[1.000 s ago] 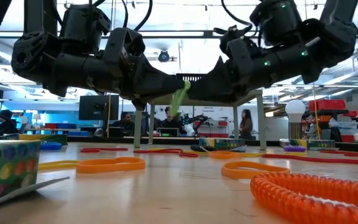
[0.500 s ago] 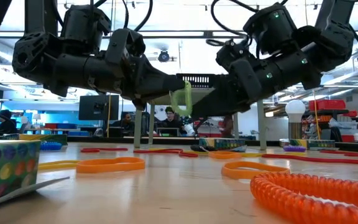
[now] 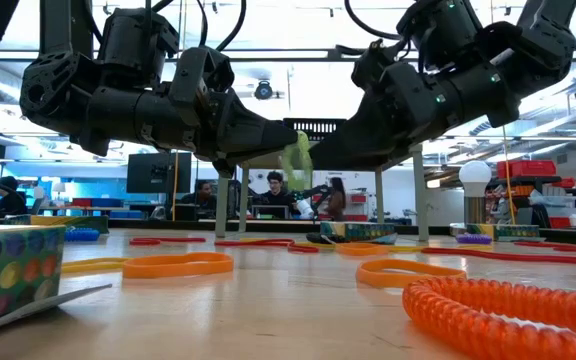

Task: Pick & Place Office Desk Supplies
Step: Put the green spring bracelet into the right black bin on the shelf

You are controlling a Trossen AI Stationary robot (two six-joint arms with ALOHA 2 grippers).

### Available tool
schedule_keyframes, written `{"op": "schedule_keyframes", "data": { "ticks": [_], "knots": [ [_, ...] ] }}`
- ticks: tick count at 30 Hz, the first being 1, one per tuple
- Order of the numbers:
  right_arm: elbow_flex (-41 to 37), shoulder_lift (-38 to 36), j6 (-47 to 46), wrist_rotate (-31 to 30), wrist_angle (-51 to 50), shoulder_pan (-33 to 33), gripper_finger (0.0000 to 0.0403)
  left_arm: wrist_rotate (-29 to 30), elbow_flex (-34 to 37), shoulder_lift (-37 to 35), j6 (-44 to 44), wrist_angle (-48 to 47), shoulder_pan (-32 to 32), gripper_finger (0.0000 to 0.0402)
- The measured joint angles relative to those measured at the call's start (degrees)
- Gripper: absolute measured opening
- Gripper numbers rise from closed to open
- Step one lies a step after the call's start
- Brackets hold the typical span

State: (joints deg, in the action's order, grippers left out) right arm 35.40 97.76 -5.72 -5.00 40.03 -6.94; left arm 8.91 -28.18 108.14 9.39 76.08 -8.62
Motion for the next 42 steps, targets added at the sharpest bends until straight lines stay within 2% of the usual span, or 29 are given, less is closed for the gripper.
{"op": "schedule_keyframes", "data": {
  "ticks": [4, 9, 22, 26, 30, 34, 38, 42],
  "knots": [
    [0.0, 0.0, 0.02, 0.31, 0.14, 0.05, 0.0211, 0.02, 0.0, 0.0, 0.01, -0.01, 0.0, 0.0019],
    [0.0, 0.0, 0.02, -2.28, 0.86, 0.55, 0.0185, 0.02, 0.0, 0.0, 0.02, -0.01, 0.0, 0.0019],
    [0.0, 0.11, 0.21, -0.26, 3.5, 0.55, 0.0054, -0.44, 0.0, 0.0, -0.64, 2.11, 0.0, 0.0019],
    [0.0, 0.11, 0.59, -0.25, 3.5, 0.55, 0.0024, -0.51, 0.0, 0.0, 0.21, 2.03, 0.0, 0.0019],
    [0.0, 0.11, 0.63, -0.25, 3.48, 0.55, 0.0017, -0.64, 0.0, -0.01, 1.3, 1.99, -0.02, 0.0038],
    [0.0, 0.09, 0.66, -0.25, 2.96, 0.55, 0.0018, -0.63, 0.02, -1.13, 0.64, -1.13, -0.02, 0.0078],
    [0.0, -1.24, 0.66, -0.32, -0.12, 0.53, 0.0015, 0.68, 1.3, -5.22, -1.16, -6.56, 0.02, 0.0109],
    [-0.02, -4.25, 0.63, -2.67, -5.01, 0.22, 0.0015, 1.86, 4.15, -11.9, -3.36, -9.74, 0.02, 0.0116]
  ]
}}
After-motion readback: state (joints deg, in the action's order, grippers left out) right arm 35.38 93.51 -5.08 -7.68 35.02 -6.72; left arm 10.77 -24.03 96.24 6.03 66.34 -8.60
